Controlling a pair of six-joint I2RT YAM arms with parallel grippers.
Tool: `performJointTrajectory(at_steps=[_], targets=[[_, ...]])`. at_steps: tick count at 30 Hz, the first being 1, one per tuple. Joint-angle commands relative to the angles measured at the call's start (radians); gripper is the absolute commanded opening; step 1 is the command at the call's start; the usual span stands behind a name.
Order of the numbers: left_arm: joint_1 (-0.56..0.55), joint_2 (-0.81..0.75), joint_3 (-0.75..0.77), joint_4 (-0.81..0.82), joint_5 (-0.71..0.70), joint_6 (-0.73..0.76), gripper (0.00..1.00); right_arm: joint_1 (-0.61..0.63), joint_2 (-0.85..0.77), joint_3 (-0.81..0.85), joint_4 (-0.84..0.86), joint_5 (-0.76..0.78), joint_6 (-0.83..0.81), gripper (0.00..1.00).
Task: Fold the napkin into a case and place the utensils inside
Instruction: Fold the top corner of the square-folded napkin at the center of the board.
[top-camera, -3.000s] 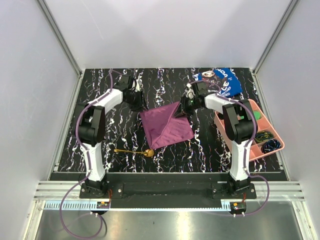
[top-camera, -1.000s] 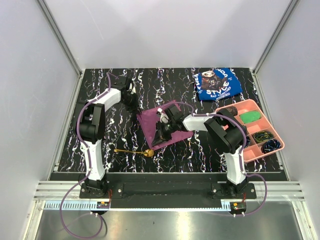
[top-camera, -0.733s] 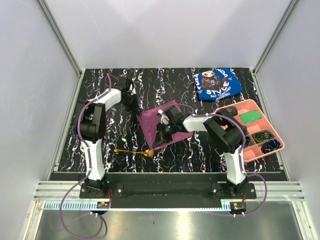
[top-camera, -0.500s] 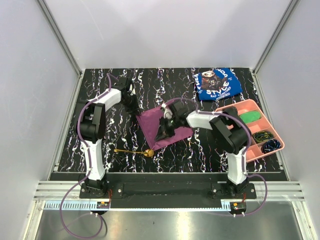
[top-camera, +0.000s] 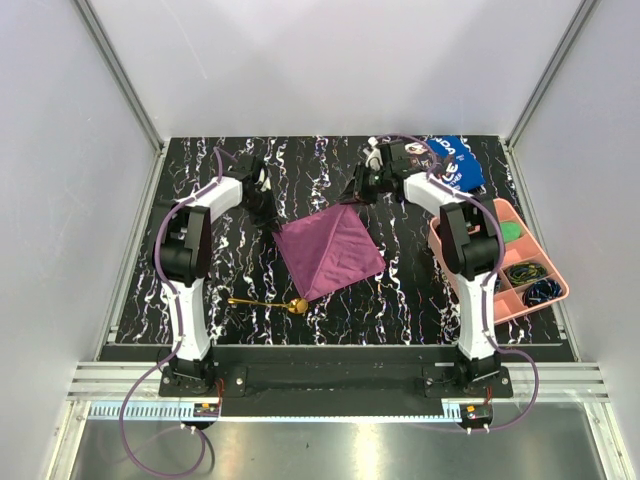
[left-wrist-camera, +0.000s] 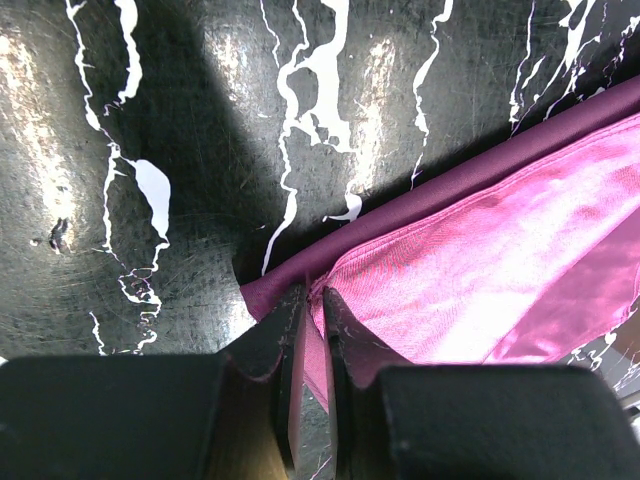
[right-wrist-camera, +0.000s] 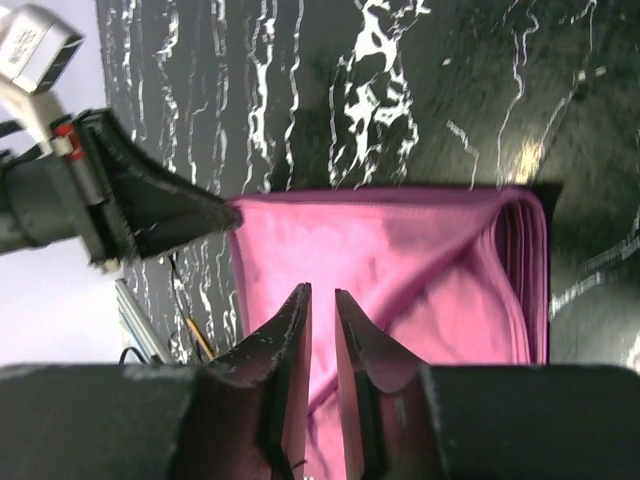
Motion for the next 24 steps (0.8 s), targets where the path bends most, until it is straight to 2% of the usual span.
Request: performJointTrajectory(at_steps=[1,12,17,20,21,22,24], targets=[[0.004,-0.026,0.024,0.004,-0.010,0.016,0.13,0.012,0.080,0.114,-0.049,-0.018,-0.012,0.21],[0.004,-0.006,0.011,0.004,-0.016,0.022,0.13,-0.014,0.254,0.255,-0.057,-0.004,-0.057,0.18],[0.004,-0.032,0.010,0.002,-0.027,0.028,0.17,-0.015,0.309,0.356,-0.136,0.016,-0.113,0.17],[0.006,-0.071,0.019,-0.005,-0.030,0.026,0.29,-0.015,0.256,0.375,-0.172,0.043,-0.117,0.18],[0.008,-0.081,0.025,-0.009,-0.030,0.026,0.40,-0.015,0.236,0.375,-0.186,0.051,-0.121,0.19],[0.014,-0.107,0.028,-0.016,-0.033,0.028,0.43,-0.015,0.216,0.378,-0.204,0.063,-0.122,0.20],[0.023,-0.137,0.027,-0.019,-0.039,0.028,0.51,-0.015,0.156,0.381,-0.276,0.098,-0.134,0.27]])
